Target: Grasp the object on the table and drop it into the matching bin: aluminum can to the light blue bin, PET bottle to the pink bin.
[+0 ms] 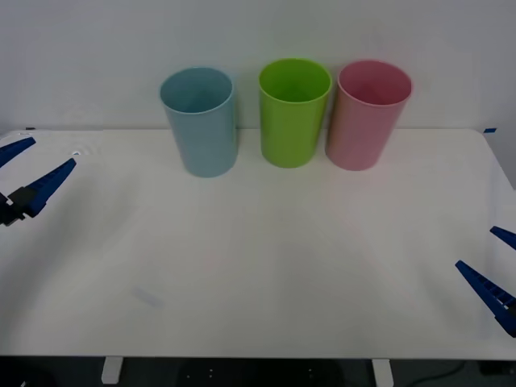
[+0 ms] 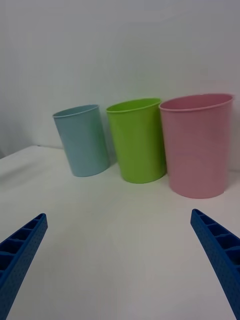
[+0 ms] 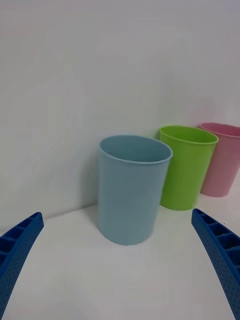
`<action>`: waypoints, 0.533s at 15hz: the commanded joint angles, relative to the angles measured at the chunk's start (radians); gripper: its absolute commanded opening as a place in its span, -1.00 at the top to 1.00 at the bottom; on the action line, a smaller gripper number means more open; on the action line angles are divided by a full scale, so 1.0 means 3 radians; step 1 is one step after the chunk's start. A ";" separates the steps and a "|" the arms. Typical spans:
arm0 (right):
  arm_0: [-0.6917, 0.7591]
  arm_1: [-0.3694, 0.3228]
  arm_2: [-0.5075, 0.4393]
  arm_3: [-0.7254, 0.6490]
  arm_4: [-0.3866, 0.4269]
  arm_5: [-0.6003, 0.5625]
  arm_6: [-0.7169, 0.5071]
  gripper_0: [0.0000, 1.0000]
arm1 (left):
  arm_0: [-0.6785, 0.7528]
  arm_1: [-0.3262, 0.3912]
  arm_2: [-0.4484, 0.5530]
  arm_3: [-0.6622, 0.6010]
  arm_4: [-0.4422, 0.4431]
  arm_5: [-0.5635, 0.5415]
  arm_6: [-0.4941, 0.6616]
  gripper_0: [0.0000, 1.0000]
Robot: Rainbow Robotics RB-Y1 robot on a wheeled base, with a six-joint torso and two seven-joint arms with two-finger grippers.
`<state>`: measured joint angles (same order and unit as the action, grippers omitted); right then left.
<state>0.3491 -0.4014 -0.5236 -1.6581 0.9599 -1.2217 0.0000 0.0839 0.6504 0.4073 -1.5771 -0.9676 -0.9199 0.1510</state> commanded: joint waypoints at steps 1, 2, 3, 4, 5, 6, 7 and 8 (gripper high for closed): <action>0.0000 0.0000 0.0000 0.0000 0.0000 0.0000 0.0000 -1.00 | 0.0288 0.0000 0.0238 -0.0102 -0.0001 -0.0293 -0.0012 -1.00; 0.0000 0.0000 0.0000 0.0000 0.0000 0.0000 0.0000 -1.00 | 0.0375 0.0000 0.0309 -0.0127 -0.0001 -0.0370 -0.0007 -1.00; 0.0000 0.0000 0.0000 0.0000 0.0000 0.0000 0.0000 -1.00 | 0.0452 0.0000 0.0355 -0.0148 -0.0001 -0.0426 -0.0007 -1.00; 0.0000 0.0000 0.0000 0.0000 0.0000 0.0000 0.0000 -1.00 | 0.0554 0.0000 0.0411 -0.0178 0.0004 -0.0482 -0.0002 -1.00; 0.0000 0.0000 0.0000 0.0000 0.0000 0.0000 0.0000 -1.00 | 0.0620 0.0000 0.0442 -0.0194 0.0030 -0.0513 0.0003 -1.00; 0.0000 0.0000 0.0000 0.0000 0.0000 0.0000 0.0000 -1.00 | 0.0718 0.0000 0.0468 -0.0224 0.0076 -0.0523 0.0008 -1.00; 0.0000 0.0000 0.0000 0.0000 0.0000 0.0000 0.0000 -1.00 | 0.0779 0.0000 0.0478 -0.0240 0.0111 -0.0533 0.0008 -1.00; 0.0000 0.0000 0.0000 0.0000 0.0000 0.0000 0.0000 -1.00 | 0.0840 0.0000 0.0493 -0.0250 0.0147 -0.0549 0.0008 -1.00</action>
<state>0.3491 -0.4014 -0.5236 -1.6581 0.9599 -1.2217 0.0000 0.3222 0.6505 0.5519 -1.6497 -0.9317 -1.0814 0.1533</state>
